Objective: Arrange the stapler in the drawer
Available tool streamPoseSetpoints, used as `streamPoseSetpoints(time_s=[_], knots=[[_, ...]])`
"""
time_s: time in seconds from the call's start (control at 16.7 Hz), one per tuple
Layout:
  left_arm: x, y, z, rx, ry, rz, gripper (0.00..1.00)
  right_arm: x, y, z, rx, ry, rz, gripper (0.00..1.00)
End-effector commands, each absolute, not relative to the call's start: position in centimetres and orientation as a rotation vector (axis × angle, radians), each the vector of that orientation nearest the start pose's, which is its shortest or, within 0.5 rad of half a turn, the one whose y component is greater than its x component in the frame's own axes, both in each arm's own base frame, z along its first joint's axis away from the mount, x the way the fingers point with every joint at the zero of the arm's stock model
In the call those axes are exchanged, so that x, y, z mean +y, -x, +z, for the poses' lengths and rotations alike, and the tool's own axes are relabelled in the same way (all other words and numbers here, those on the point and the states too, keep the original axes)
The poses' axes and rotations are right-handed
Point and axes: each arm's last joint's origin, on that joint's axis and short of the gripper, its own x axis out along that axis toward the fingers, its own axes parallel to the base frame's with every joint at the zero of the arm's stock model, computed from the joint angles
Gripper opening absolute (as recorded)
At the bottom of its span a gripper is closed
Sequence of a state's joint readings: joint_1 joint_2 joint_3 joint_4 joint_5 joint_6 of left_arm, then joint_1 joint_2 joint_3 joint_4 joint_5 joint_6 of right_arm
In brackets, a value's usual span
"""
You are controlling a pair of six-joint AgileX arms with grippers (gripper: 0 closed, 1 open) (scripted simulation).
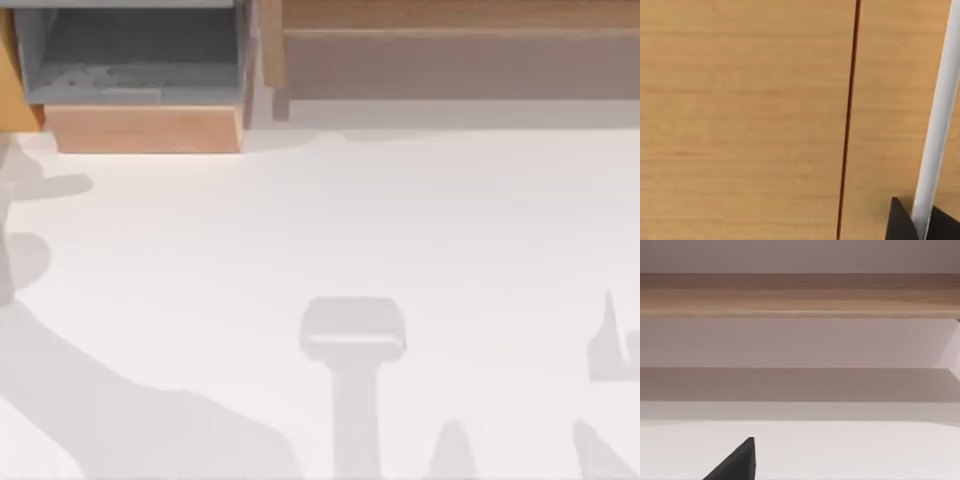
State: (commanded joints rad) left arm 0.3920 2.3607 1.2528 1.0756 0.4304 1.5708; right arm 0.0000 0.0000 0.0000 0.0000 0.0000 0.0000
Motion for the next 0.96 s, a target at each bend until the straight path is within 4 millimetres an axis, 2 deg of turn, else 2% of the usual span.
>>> streamPoseSetpoints(time_s=[0.6,0.96], knots=[[17.31,-43.94,8.95,0.011,-1.548,-0.029,0.98,-0.12,-10.57,16.0,0.0,0.0,0.0,1.0],[17.31,-43.94,8.95,0.011,-1.548,-0.029,1.0,-0.12,-10.57,16.0,0.0,0.0,0.0,1.0]])
